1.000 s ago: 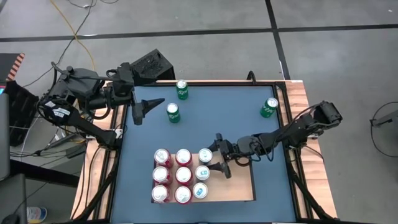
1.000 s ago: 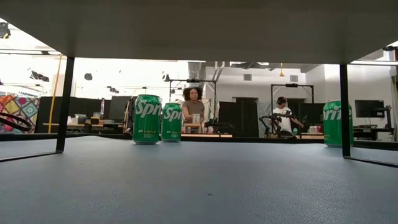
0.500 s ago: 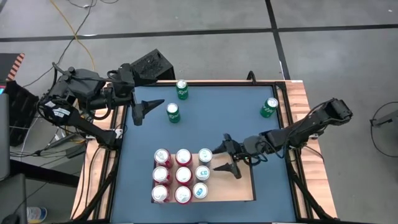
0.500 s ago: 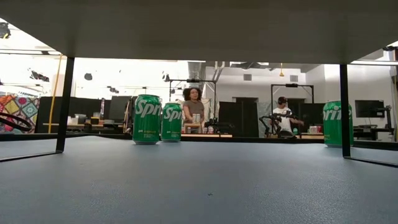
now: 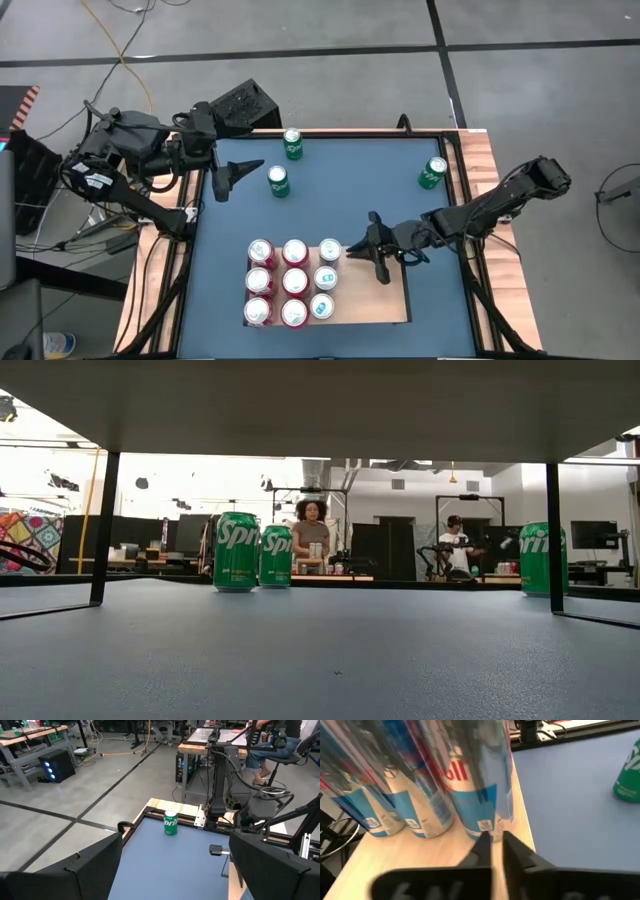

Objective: Place canned beverage on shelf
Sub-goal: Put the blue soda can on the shelf aligned with the other blue soda cans

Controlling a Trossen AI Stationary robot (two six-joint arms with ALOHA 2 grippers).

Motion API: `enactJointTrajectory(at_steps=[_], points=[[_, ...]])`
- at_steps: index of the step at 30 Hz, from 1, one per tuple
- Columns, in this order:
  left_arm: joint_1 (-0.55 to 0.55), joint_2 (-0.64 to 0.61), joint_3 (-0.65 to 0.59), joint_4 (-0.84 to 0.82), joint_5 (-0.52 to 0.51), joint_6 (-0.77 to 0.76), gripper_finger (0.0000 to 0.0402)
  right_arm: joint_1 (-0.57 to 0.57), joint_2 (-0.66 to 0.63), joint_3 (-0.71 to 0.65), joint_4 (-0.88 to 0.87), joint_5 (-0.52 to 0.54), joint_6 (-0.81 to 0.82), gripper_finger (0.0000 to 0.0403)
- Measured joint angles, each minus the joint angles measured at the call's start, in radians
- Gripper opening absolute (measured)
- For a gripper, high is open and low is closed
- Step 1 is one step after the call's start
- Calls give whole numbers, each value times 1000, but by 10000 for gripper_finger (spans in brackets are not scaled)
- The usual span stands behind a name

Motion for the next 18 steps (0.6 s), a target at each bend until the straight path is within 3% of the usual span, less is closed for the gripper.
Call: enactJointTrajectory(at_steps=[2, 7, 18], points=[[0, 0, 0, 0, 0, 0, 352, 0, -1, 0, 5, 0, -17, 14], [0, 0, 0, 0, 0, 0, 352, 1, -1, 0, 47, 0, -20, 26], [0, 0, 0, 0, -2, 1, 352, 0, 8, 0, 95, -3, -46, 3]])
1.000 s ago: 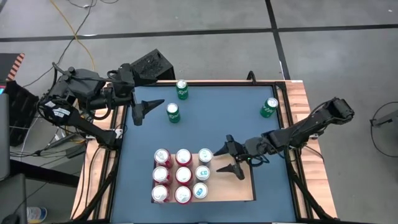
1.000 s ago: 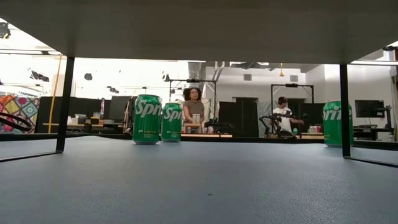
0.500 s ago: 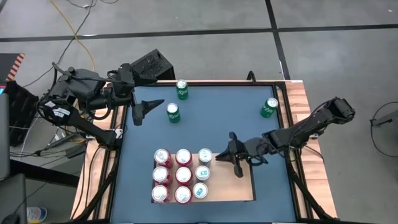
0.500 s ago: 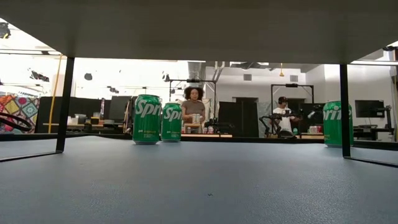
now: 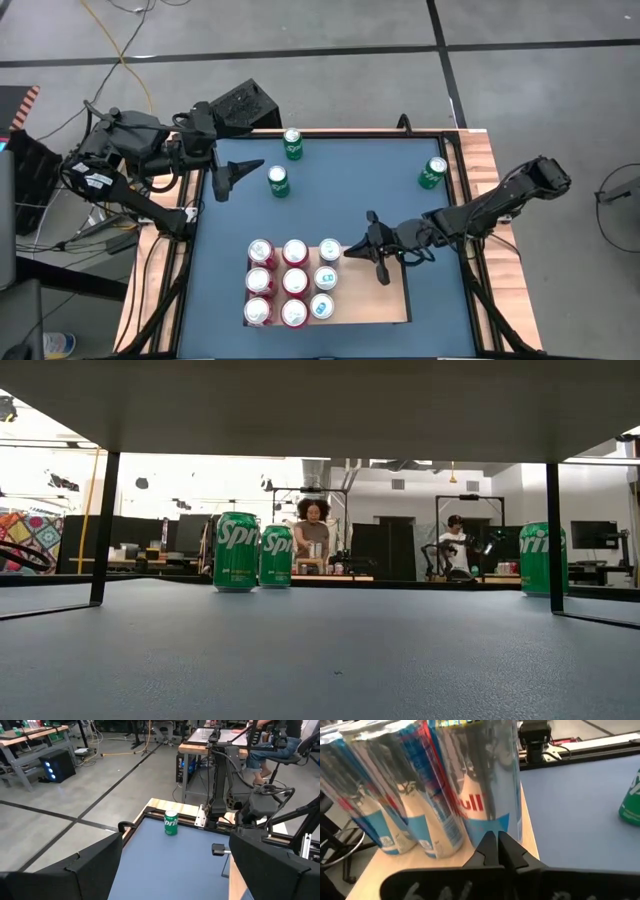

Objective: Place canned beverage on shelf
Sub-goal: Put the blue soda can on the shelf aligned with the other blue soda cans

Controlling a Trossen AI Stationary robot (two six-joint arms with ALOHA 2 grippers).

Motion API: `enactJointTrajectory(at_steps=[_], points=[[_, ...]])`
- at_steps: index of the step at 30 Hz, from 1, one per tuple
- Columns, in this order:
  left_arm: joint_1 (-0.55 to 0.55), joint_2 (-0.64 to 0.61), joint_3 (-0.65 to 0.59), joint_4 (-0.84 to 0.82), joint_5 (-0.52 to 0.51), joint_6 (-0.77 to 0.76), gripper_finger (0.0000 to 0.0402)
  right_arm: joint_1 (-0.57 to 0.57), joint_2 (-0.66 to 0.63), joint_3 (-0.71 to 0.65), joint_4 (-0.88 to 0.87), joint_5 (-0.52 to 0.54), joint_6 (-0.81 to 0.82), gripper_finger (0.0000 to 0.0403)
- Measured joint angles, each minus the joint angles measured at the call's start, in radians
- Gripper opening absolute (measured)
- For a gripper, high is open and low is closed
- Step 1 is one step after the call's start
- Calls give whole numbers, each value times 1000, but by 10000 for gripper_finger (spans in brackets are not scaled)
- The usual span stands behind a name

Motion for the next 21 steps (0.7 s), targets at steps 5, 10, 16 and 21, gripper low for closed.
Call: enactJointTrajectory(at_steps=[5, 10, 16, 21], points=[[0, 0, 0, 0, -1, 2, 352, 0, 39, 0, 63, -4, -2, 1], [0, 0, 0, 0, -2, 3, 352, 0, 75, 0, 95, -4, 2, 1], [0, 0, 0, 0, -2, 3, 352, -4, 75, 21, 86, -4, -5, 1], [0, 0, 0, 0, -2, 3, 352, -20, 75, 23, 85, -7, -8, 1]])
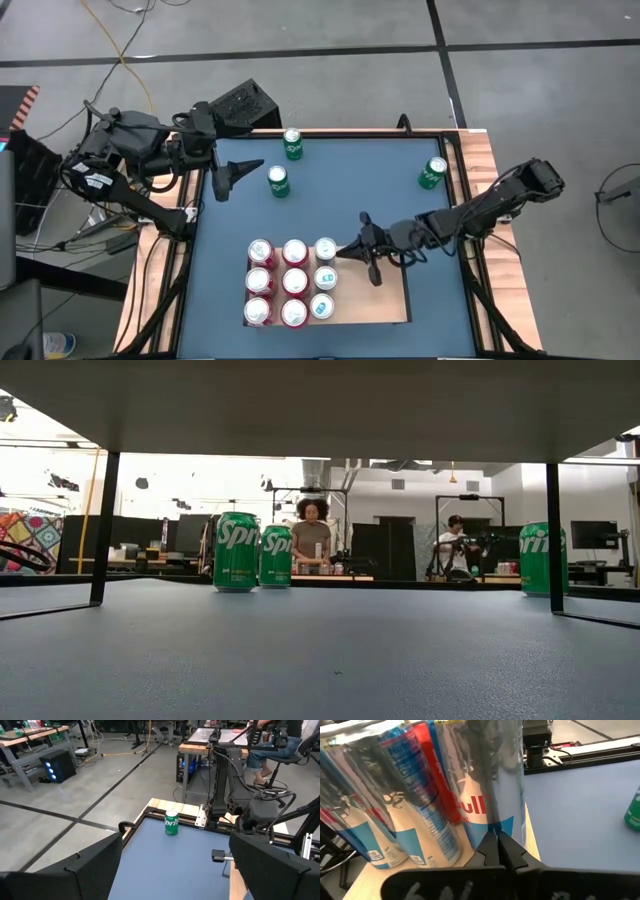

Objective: Place canned beverage on shelf
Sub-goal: Put the blue soda can on the shelf aligned with the other blue soda cans, then put the right green soda can on the shelf

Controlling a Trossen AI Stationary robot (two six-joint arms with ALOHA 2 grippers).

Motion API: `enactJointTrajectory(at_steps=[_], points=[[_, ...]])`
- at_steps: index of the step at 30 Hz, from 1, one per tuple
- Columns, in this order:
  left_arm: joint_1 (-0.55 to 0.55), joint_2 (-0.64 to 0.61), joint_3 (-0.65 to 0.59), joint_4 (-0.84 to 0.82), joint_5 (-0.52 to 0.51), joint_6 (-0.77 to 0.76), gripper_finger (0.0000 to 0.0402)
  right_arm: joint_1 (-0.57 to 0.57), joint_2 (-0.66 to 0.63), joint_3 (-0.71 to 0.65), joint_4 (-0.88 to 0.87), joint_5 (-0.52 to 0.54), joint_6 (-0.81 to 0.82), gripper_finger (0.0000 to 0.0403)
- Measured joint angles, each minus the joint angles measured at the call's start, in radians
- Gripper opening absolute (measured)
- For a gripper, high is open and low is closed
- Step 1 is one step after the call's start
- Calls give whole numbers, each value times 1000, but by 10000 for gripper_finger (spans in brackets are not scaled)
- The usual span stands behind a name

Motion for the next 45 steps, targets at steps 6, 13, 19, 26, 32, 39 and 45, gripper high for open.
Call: enactJointTrajectory(at_steps=[6, 13, 19, 26, 32, 39, 45], points=[[0, 0, 0, 0, 0, 0, 352, -5, 0, 0, -1, -22, -1, 1], [0, 0, 0, 0, 0, 7, 352, 25, -21, 1, -7, 5, 6, 1], [0, 0, 0, -3, -1, -28, 352, 57, -52, 84, -201, 161, 2, 1], [0, 1, 0, -138, -150, -182, 352, -79, -119, 296, -707, 165, -35, 16], [61, 19, 0, -276, -88, -288, 352, -246, -161, 494, -1296, 165, -81, 102], [90, 45, 0, -260, -64, -208, 352, -463, -195, 508, -1762, 165, 3, 259], [135, 69, 0, -245, 13, -150, 352, -647, -203, 411, -1794, 165, 103, 342]])
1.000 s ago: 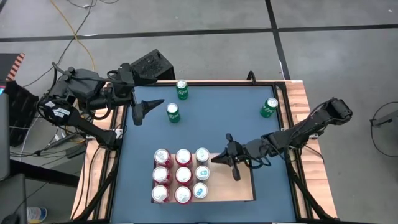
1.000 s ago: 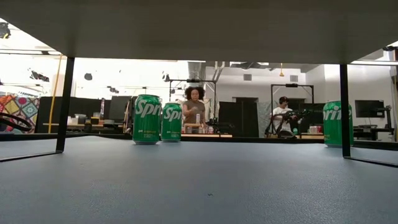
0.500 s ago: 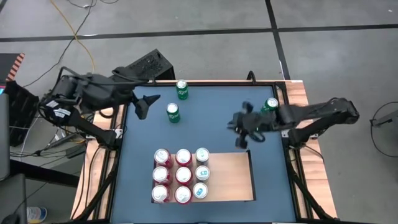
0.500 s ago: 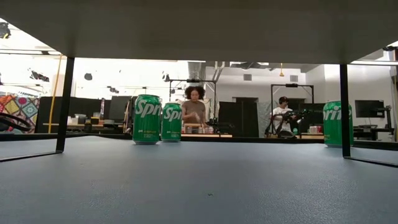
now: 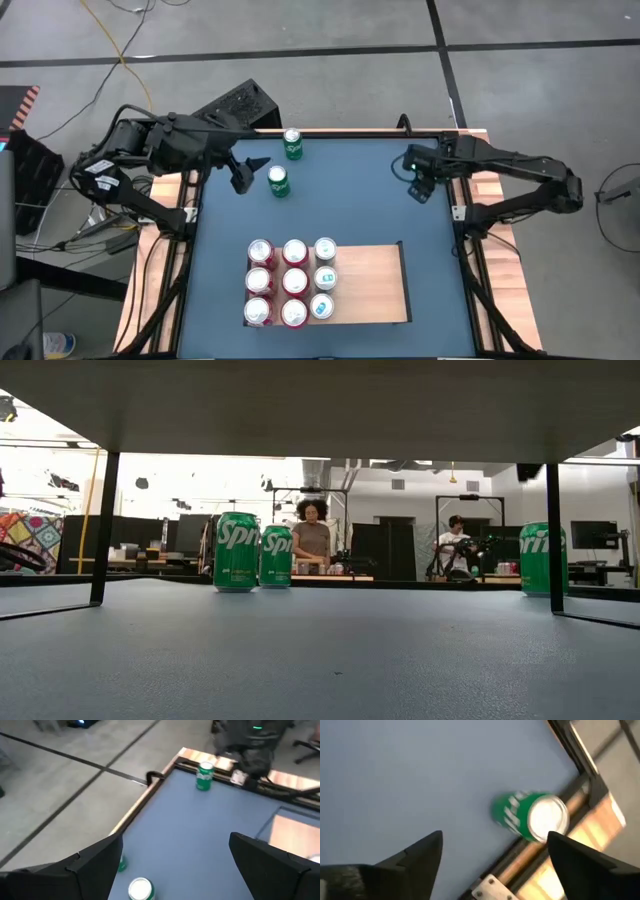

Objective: Place canned beverage on shelf
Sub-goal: Put the right green soda can on the shelf

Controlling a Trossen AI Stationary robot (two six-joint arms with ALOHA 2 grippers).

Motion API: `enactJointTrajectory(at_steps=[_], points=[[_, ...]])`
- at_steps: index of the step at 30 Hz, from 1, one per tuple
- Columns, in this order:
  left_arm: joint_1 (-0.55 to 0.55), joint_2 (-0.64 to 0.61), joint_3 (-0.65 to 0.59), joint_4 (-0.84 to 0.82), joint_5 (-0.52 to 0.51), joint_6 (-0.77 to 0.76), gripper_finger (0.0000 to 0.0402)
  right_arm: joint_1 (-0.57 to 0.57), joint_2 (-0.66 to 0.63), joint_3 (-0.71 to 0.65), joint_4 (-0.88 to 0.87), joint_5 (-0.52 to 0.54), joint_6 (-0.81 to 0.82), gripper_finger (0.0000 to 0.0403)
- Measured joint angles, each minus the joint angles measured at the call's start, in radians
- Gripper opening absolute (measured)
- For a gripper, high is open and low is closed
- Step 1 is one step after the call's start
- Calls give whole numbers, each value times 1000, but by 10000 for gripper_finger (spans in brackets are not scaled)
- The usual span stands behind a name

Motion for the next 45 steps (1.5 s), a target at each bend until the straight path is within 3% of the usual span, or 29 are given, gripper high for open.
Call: enactJointTrajectory(at_steps=[9, 14, 18, 28, 33, 39, 45], points=[[95, 15, 0, 25, 108, 45, 352, -287, -7, -108, 155, -13, 1, 357], [133, 16, 0, 24, 143, 45, 352, -426, 1, -126, 205, -125, -49, 357], [148, 15, 0, 23, 155, 45, 352, -491, 15, -126, 197, -149, -53, 356], [150, 15, 0, 22, 155, 79, 352, -518, 20, -128, 208, -174, 24, 356], [150, 15, 0, 22, 155, 82, 352, -518, 20, -208, 265, -160, 86, 356], [150, 15, 0, 22, 155, 80, 352, -519, 18, -268, 320, -54, 142, 356], [150, 15, 0, 22, 155, 64, 352, -517, 17, -269, 320, -56, 135, 347]])
